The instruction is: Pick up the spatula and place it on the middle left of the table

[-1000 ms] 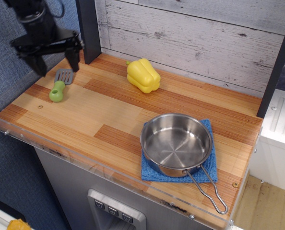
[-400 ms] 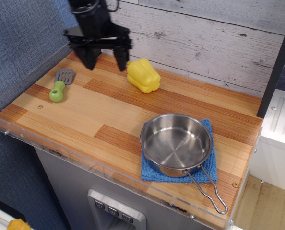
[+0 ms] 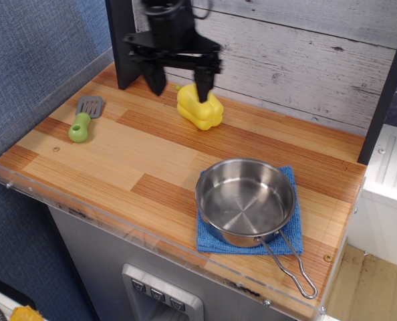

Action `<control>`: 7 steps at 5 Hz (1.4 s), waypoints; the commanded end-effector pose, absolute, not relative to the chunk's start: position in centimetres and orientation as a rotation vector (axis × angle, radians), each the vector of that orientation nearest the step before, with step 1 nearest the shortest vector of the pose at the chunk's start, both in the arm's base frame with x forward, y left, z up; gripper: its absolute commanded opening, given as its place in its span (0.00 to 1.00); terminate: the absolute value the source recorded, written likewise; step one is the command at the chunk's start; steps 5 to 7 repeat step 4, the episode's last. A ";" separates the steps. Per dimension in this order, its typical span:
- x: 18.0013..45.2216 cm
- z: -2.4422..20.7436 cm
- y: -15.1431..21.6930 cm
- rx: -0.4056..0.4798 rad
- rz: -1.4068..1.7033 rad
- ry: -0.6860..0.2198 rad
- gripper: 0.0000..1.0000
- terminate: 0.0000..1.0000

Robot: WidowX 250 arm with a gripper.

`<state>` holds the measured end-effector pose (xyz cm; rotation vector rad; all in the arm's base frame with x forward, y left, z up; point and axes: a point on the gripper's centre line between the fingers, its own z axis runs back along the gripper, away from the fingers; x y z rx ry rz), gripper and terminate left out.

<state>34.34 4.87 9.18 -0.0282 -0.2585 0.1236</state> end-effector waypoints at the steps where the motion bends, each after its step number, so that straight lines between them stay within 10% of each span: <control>1: 34.4 10.1 5.5 0.019 0.162 -0.235 1.00 0.00; 3: 34.4 10.1 5.5 0.019 0.162 -0.235 1.00 0.00; 4: 34.4 10.1 5.5 0.019 0.162 -0.235 1.00 1.00; 7: 34.4 10.1 5.5 0.019 0.162 -0.235 1.00 1.00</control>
